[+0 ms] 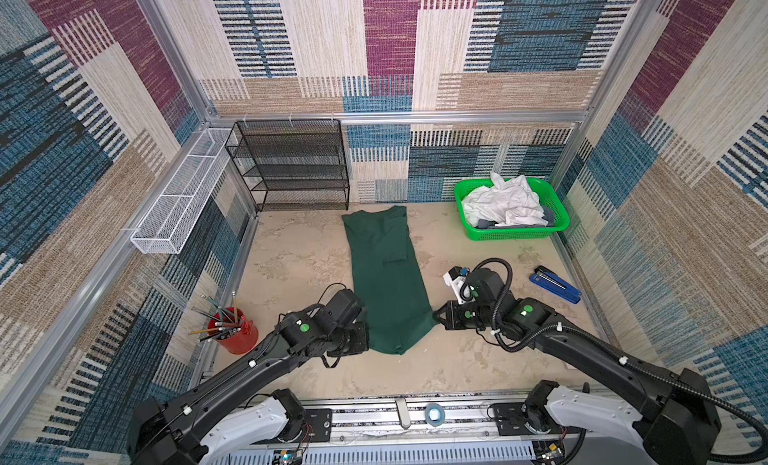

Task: Fold and stack the t-shirts
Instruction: 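Fold the lifted near end over toward the far end with both grippers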

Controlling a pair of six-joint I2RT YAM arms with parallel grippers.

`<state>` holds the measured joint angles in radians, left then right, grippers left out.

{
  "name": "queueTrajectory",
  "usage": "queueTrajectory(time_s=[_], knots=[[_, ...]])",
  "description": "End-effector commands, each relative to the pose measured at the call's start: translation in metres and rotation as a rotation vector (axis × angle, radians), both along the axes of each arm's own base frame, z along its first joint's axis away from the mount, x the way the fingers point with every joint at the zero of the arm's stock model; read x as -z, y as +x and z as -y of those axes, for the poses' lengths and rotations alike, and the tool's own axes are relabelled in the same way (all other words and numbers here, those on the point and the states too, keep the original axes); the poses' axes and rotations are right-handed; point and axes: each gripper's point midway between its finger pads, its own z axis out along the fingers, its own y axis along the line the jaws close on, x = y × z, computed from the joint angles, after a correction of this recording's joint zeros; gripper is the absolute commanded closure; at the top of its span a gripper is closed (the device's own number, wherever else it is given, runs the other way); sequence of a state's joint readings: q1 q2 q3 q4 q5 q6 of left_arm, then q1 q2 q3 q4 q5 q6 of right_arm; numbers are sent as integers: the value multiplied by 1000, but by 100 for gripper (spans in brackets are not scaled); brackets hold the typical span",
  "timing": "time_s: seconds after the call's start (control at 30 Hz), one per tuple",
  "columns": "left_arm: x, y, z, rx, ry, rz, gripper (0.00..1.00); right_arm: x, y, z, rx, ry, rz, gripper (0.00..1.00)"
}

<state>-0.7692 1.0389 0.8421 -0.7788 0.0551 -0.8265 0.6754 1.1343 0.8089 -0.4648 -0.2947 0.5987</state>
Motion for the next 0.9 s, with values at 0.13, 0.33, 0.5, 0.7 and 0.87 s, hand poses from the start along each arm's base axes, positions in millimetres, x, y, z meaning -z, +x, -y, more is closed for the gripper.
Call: queueTrajectory(time_s=[0.13, 0.33, 0.5, 0.7, 0.87], knots=[[-20, 78, -11, -63, 82, 187, 100, -8, 72, -8, 85, -56, 155, 100], [-24, 125, -13, -59, 91, 219, 100, -11, 111, -13, 76, -39, 215, 100], [-20, 154, -13, -54, 111, 222, 100, -5, 142, -19, 64, -46, 238, 100], [-16, 186, -14, -49, 121, 238, 100, 4, 170, -14, 83, -86, 253, 100], [-9, 207, -14, -54, 124, 228, 100, 18, 184, -13, 69, -94, 240, 100]])
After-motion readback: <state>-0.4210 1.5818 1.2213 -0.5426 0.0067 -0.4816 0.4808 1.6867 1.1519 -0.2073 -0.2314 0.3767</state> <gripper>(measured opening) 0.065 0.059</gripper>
